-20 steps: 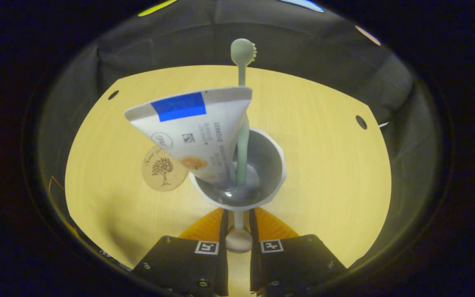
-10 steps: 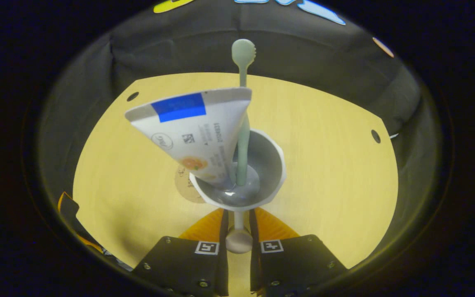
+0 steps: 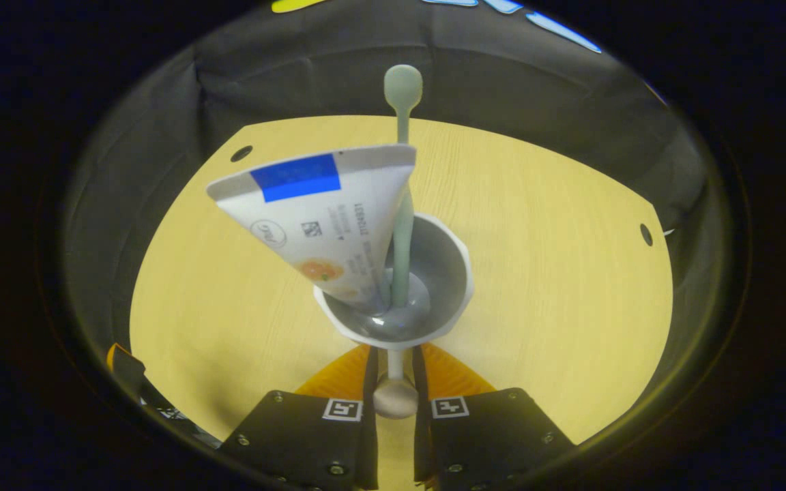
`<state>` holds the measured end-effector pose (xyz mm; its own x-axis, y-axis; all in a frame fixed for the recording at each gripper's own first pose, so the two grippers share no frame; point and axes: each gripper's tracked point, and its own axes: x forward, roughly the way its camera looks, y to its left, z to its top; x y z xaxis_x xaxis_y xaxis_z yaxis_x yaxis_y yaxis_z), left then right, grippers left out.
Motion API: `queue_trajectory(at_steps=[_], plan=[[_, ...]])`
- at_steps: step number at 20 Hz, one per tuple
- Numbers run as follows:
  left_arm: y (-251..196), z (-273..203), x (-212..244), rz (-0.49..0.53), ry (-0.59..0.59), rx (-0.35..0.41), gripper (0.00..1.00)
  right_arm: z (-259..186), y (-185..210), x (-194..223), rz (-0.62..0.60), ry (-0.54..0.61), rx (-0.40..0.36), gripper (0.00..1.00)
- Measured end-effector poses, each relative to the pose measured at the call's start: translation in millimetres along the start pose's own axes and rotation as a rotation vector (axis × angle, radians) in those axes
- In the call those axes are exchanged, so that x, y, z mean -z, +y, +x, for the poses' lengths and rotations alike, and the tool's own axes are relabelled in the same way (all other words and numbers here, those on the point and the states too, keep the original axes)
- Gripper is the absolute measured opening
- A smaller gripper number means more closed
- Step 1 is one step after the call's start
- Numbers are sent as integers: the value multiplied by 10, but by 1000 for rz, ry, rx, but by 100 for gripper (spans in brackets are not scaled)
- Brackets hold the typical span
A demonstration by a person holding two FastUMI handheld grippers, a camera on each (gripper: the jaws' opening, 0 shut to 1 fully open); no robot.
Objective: Put the toothbrush and toothpaste on the desktop into the cup, then pick up the cup and place it on the coaster on the desktop.
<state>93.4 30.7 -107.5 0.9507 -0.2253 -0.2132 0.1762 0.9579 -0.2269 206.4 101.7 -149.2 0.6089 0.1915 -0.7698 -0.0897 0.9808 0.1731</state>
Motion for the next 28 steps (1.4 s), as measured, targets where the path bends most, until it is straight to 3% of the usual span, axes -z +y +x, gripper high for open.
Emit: queue_trajectory(at_steps=[10, 18, 19, 20, 23, 24, 27, 28], plan=[[89, -3, -75, 12, -6, -1, 94, -16, -17, -9, 6, 9, 3, 26], [69, -18, -121, 17, -18, -6, 94, -245, -39, -128, 29, -55, -29, 30], [56, -22, -128, 22, -20, -5, 94, -311, -70, -139, 25, -67, -24, 32], [33, -16, -151, 27, -25, -2, 94, -391, -100, -149, 26, -82, -23, 43], [-54, 0, -193, 40, -34, 8, 94, -664, -144, -140, 54, -132, -41, 46], [-90, 14, -216, 45, -39, 11, 99, -744, -196, -146, 60, -154, -35, 56], [-202, 45, -271, 48, -49, 22, 99, -1017, -351, -127, 91, -215, -34, 60], [-240, 46, -300, 46, -52, 27, 94, -1095, -400, -105, 104, -229, -33, 75]])
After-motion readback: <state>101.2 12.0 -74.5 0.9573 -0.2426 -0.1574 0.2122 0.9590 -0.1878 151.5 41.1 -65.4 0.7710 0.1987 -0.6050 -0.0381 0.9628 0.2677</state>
